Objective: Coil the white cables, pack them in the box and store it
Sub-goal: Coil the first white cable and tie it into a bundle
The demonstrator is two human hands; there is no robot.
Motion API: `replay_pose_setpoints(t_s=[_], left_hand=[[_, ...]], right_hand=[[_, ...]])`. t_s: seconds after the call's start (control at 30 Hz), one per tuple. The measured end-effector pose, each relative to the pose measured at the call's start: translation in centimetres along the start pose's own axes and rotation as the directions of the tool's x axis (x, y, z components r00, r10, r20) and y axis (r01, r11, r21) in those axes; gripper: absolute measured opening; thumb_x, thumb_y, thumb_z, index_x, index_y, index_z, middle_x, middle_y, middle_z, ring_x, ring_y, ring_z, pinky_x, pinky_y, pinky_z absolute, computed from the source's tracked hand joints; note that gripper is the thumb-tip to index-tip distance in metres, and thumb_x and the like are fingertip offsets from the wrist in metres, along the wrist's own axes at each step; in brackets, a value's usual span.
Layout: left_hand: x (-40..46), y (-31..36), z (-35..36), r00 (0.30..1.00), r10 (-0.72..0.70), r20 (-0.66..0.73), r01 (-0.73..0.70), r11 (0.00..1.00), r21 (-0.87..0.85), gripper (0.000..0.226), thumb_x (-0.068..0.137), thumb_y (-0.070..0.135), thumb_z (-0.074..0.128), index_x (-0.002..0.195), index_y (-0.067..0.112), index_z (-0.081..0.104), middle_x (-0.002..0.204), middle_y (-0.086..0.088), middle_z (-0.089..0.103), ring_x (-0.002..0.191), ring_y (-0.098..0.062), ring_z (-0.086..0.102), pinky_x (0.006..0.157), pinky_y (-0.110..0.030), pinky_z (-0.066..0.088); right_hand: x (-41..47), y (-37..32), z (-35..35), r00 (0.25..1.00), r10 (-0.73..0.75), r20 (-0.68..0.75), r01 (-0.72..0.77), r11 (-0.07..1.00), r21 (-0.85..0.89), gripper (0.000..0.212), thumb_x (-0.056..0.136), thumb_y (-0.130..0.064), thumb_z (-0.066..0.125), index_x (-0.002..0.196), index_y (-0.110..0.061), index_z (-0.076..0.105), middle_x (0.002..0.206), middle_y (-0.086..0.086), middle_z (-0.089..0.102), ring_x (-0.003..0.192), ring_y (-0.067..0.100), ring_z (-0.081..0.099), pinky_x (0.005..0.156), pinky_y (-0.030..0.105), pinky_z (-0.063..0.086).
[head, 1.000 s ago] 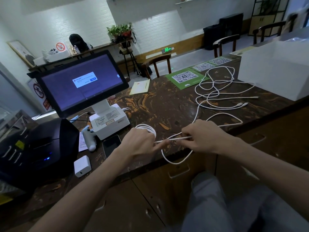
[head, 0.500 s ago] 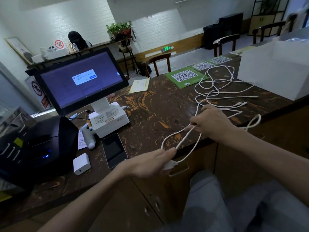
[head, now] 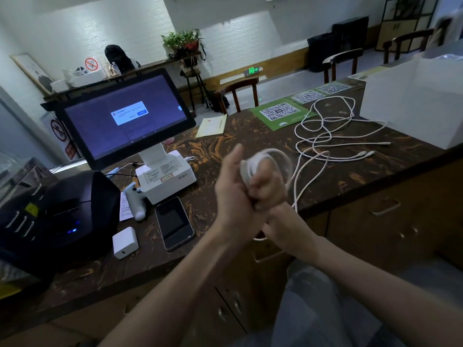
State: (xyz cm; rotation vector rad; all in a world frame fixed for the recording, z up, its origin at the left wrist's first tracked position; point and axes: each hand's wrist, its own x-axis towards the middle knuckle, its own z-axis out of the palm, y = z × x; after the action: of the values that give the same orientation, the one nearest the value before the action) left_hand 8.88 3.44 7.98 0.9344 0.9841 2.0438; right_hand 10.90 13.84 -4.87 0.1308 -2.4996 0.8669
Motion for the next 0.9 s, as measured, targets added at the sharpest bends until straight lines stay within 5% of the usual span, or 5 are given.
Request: replay_pose_setpoints(t_s=[0.13, 0.3, 0.47, 0.63, 0.9], left_hand=[[0.6, 1.6, -2.8, 0.98, 0.164, -0.116, -0.155, 0.985, 0.077, 0.037, 0.096, 0.028, 0.018, 0.071, 0.013, 0.04, 0.057, 0.001, 0.031, 0.054, -0.017, 0.023, 0.056, -0.03, 0.022], [1.0, 1.8, -5.3, 0.948, 0.273, -0.166, -0.133, 0.81, 0.571, 0.035, 0.102, 0.031, 0.021, 0.084, 0.014, 0.046, 0.069, 0.004, 0.043, 0.068, -0.016, 0.042, 0.069, -0.034, 0.036], [0.4, 1.1, -6.1, 0.987, 0.135, -0.086, 0.055, 0.213, 0.976, 0.048, 0.106, 0.035, 0.021, 0.08, 0.011, 0.053, 0.073, -0.018, 0.052, 0.064, -0.026, 0.047, 0.06, -0.041, 0.042], [1.0, 0.7, -6.2, 0.991, -0.094, 0.092, -0.122, -0.387, 0.914, 0.043, 0.105, 0.036, 0.026, 0.078, 0.015, 0.052, 0.068, -0.002, 0.05, 0.061, -0.018, 0.047, 0.065, -0.041, 0.045], [2.3, 4.0, -6.2, 0.97, -0.165, 0.179, -0.238, -0.495, 0.835, 0.045, 0.101, 0.047, 0.034, 0.073, 0.016, 0.05, 0.07, 0.004, 0.045, 0.064, -0.013, 0.044, 0.06, -0.028, 0.037]], right_hand=[[0.8, -0.9, -1.9, 0.997, 0.003, -0.08, -0.011, 0.995, -0.1, 0.041, 0.091, -0.049, 0.058, 0.071, -0.013, 0.065, 0.074, -0.002, 0.061, 0.066, 0.014, 0.055, 0.063, 0.031, 0.047], [0.9, -0.6, -3.7, 1.0, -0.001, 0.023, -0.002, 0.988, 0.156, 0.031, 0.087, -0.041, 0.07, 0.081, -0.011, 0.07, 0.071, -0.001, 0.065, 0.064, 0.014, 0.059, 0.058, 0.029, 0.048], [1.4, -0.5, -4.7, 0.992, 0.0, 0.127, -0.026, 0.979, 0.203, 0.026, 0.09, -0.036, 0.069, 0.089, -0.01, 0.072, 0.08, 0.001, 0.071, 0.071, 0.014, 0.067, 0.065, 0.036, 0.054], [2.9, -0.5, -6.8, 0.982, -0.021, 0.187, -0.022, 0.975, 0.22, 0.017, 0.097, -0.019, 0.061, 0.101, -0.007, 0.073, 0.087, -0.001, 0.074, 0.074, 0.002, 0.066, 0.067, 0.021, 0.053], [6.5, -0.5, -7.9, 0.973, 0.23, -0.017, -0.188, 0.832, 0.522, 0.022, 0.099, -0.002, 0.052, 0.09, -0.006, 0.072, 0.079, 0.011, 0.074, 0.074, 0.017, 0.071, 0.07, 0.029, 0.058]])
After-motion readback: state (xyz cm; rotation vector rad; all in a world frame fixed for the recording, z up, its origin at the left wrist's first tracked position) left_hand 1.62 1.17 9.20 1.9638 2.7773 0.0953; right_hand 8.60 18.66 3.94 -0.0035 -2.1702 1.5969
